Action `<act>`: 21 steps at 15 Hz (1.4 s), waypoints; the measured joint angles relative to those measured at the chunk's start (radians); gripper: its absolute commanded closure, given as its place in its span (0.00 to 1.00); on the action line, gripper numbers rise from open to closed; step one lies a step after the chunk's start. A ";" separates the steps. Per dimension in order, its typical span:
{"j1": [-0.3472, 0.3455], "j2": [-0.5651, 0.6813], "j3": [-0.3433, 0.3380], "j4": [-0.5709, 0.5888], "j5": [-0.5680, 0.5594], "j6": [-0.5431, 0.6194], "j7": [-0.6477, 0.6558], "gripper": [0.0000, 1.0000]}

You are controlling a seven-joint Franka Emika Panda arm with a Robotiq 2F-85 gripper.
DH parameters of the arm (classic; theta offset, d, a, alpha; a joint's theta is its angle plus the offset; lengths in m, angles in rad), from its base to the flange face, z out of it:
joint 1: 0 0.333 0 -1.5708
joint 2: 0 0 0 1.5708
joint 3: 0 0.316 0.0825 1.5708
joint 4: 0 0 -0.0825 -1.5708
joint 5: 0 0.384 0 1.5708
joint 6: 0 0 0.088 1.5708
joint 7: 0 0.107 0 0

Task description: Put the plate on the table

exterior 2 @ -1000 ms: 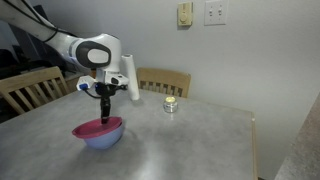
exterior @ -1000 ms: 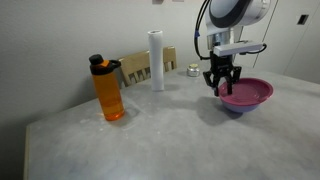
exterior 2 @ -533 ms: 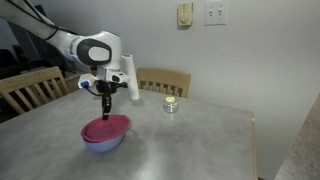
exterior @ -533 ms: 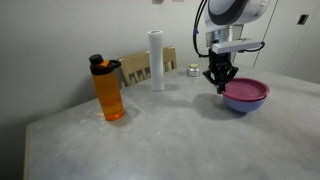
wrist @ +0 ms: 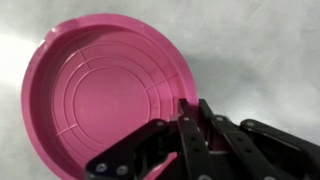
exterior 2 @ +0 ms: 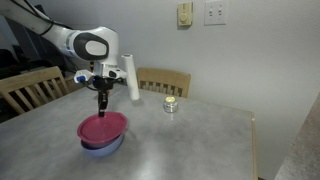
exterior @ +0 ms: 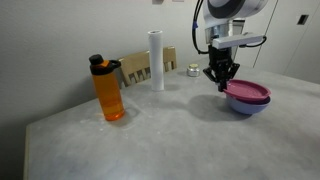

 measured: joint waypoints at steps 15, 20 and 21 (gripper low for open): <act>0.169 0.043 0.120 0.152 -0.026 -0.114 -0.011 0.97; 0.161 0.136 0.120 0.242 -0.024 -0.191 -0.075 0.97; 0.159 0.160 0.120 0.267 -0.024 -0.220 -0.095 0.97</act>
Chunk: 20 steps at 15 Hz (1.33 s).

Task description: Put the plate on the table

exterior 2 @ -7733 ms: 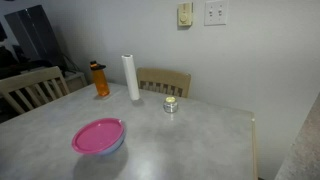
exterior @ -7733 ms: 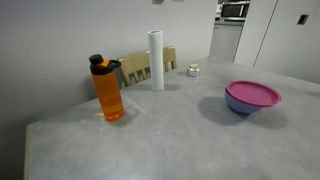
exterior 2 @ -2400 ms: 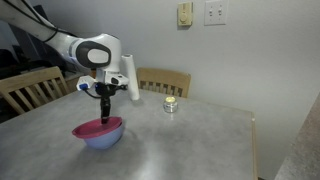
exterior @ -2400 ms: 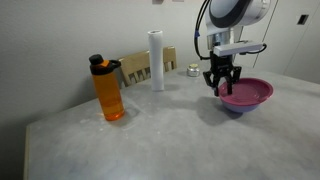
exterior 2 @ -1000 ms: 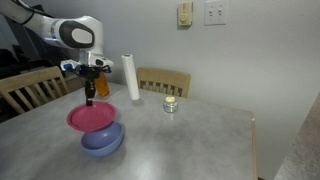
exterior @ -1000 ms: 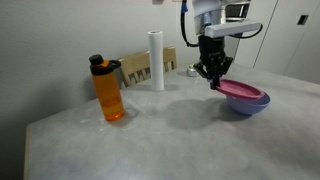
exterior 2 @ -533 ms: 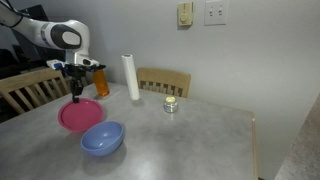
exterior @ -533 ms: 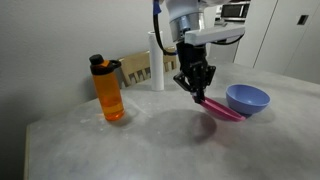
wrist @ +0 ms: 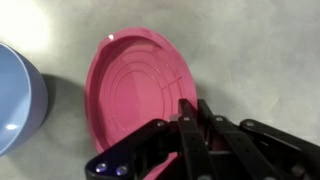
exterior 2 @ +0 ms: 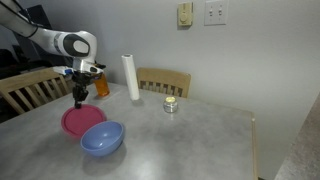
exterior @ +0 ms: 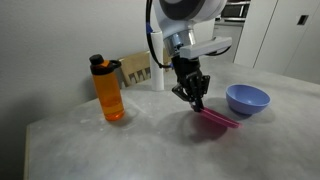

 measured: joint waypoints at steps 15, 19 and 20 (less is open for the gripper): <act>0.012 0.085 0.004 0.195 -0.057 -0.220 -0.167 0.06; -0.001 -0.107 0.012 0.066 -0.025 -0.216 -0.185 0.00; -0.004 -0.161 0.015 0.024 -0.025 -0.216 -0.213 0.00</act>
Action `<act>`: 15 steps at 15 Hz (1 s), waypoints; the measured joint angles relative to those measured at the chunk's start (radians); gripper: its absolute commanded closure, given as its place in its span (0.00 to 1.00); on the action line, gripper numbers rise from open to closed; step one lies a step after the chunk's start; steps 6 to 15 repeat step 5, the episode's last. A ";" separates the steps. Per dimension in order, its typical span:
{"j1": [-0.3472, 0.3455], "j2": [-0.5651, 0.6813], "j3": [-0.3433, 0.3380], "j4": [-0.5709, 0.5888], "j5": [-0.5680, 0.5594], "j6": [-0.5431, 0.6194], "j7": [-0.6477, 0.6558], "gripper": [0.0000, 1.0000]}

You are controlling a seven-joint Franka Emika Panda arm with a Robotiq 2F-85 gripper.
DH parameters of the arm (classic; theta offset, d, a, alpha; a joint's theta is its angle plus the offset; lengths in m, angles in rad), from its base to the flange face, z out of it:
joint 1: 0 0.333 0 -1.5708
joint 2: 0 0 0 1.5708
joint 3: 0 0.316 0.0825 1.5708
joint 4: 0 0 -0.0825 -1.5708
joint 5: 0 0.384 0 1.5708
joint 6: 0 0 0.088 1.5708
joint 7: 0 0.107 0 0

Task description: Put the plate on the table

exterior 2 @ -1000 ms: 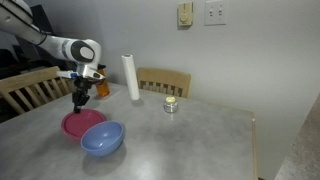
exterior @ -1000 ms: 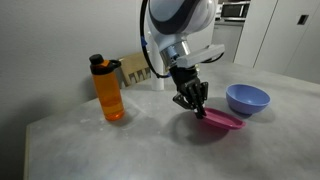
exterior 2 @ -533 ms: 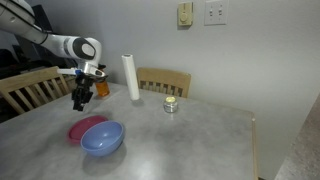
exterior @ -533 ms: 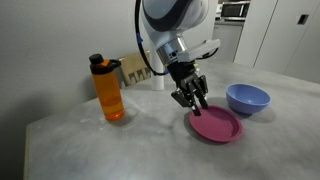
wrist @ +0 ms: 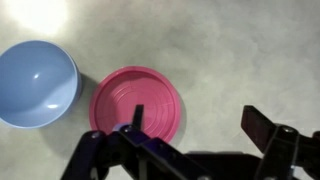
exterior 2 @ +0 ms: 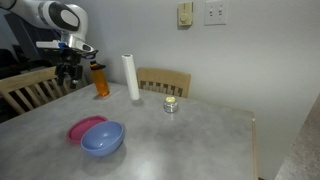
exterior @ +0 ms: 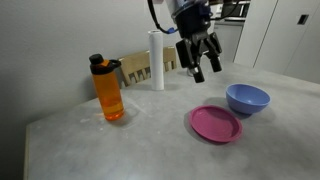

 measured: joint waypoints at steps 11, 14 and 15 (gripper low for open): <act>-0.002 -0.078 0.005 -0.059 -0.010 -0.001 -0.036 0.00; -0.002 -0.078 0.005 -0.059 -0.010 -0.001 -0.036 0.00; -0.002 -0.078 0.005 -0.059 -0.010 -0.001 -0.036 0.00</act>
